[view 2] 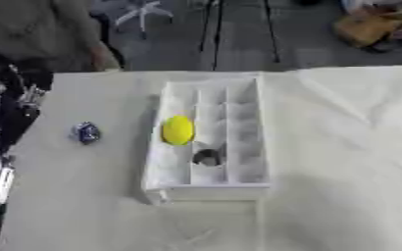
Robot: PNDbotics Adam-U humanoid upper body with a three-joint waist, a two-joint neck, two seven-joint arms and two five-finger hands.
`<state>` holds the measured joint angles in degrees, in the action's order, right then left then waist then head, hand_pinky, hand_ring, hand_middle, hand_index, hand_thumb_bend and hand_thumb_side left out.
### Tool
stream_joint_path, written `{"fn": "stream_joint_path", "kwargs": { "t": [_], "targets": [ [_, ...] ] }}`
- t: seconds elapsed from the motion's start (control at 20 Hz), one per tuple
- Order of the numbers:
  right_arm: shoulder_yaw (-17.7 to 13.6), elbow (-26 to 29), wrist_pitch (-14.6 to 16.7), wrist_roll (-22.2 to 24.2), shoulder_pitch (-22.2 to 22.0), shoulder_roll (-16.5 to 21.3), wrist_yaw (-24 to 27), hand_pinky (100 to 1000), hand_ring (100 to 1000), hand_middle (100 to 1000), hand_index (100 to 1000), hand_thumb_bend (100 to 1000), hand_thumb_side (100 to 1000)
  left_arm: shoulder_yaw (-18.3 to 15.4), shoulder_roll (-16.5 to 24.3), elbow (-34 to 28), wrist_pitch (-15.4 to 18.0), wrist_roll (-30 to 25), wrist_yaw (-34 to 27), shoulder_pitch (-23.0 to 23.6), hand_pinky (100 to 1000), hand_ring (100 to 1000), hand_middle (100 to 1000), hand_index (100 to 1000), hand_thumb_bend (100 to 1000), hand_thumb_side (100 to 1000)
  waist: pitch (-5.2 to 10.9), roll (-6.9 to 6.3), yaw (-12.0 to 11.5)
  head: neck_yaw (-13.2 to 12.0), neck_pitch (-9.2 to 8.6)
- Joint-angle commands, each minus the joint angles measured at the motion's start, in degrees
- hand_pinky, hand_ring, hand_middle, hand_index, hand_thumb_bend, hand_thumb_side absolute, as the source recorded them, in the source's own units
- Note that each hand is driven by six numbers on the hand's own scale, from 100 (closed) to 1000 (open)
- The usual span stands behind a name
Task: Pick up objects on the table and place them in the box.
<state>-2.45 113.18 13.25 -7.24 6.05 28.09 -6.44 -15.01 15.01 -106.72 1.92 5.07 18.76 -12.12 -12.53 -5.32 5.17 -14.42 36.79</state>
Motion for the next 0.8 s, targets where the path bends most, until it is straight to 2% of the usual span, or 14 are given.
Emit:
{"fn": "stream_joint_path", "kwargs": {
  "t": [0.05,0.8],
  "targets": [
    [-0.5,1.4,0.1,0.0,0.3,1.0,0.1,670,560,661,853,336,651,-0.5,0.8,-1.4,-0.2,0.1,0.4,-0.4,695,679,703,795,595,741,0.92,-0.31,0.0,-0.2,0.16],
    [-0.4,1.4,0.1,0.1,0.3,1.0,0.0,670,560,661,855,339,651,-0.4,0.8,-1.5,-0.4,-0.2,0.6,-0.3,695,675,679,796,594,735,0.85,-0.28,-0.4,-0.1,0.25]
  ]
}}
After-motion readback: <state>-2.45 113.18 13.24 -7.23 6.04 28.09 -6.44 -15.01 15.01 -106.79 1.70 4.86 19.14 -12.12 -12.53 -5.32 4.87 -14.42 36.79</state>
